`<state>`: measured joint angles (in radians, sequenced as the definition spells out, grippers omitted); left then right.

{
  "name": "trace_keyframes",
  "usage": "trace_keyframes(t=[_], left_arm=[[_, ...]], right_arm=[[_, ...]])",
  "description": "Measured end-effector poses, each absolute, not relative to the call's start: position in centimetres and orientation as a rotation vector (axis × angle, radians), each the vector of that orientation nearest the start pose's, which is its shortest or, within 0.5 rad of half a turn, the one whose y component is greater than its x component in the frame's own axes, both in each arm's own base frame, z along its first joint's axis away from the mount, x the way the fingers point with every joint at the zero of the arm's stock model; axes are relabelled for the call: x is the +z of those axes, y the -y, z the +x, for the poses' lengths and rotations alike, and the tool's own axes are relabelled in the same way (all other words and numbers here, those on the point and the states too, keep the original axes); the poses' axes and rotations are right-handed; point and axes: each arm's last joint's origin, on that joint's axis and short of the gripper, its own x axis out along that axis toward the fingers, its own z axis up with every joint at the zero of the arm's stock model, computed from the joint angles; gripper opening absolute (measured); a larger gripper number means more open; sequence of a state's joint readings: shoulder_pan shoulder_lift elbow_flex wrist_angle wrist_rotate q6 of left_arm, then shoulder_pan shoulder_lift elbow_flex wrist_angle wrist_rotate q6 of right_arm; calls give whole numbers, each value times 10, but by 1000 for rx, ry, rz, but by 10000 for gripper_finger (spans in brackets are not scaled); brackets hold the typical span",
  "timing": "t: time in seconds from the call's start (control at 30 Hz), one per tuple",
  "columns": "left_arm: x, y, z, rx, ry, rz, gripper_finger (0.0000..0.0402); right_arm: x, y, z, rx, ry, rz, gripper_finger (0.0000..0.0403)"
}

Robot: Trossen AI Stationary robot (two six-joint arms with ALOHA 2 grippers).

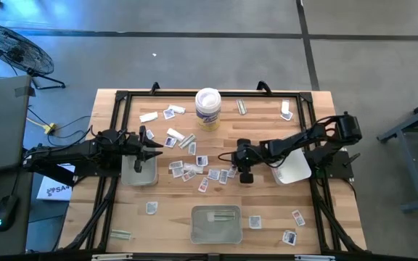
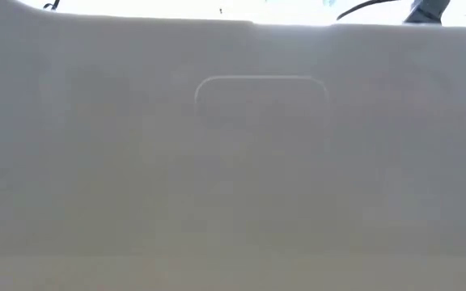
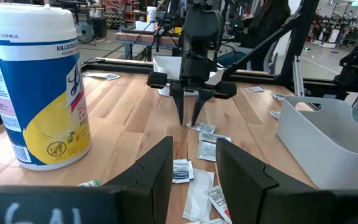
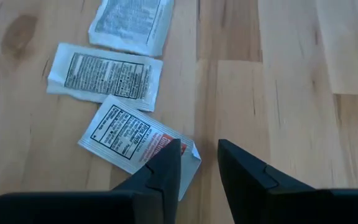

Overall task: Pick & Place First Aid Supplies
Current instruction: Put the orange ointment pack into the white bin

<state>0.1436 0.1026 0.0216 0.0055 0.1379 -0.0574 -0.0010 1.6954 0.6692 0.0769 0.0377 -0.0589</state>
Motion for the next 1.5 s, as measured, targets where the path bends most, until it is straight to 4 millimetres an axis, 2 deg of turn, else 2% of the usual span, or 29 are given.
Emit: trace_keyframes(t=[0.37,0.6,0.73,0.93,1.17,1.33,1.5], left_arm=[[163,-11,102,8,-74,-68,120],[163,-11,102,8,-74,-68,120],[163,-11,102,8,-74,-68,120],[163,-11,102,8,-75,-68,120],[163,-11,102,8,-74,-68,120],[163,-11,102,8,-74,-68,120],[163,-11,102,8,-74,-68,120]], right_arm=[[98,7,287,-20,-1004,-96,9],[99,7,286,-40,-1004,-108,4],[112,7,281,-65,-983,-84,3],[140,8,272,-84,-933,-86,1],[166,8,254,-102,-934,-71,1],[187,7,233,-115,-951,-26,1],[208,6,202,-145,-984,32,1]])
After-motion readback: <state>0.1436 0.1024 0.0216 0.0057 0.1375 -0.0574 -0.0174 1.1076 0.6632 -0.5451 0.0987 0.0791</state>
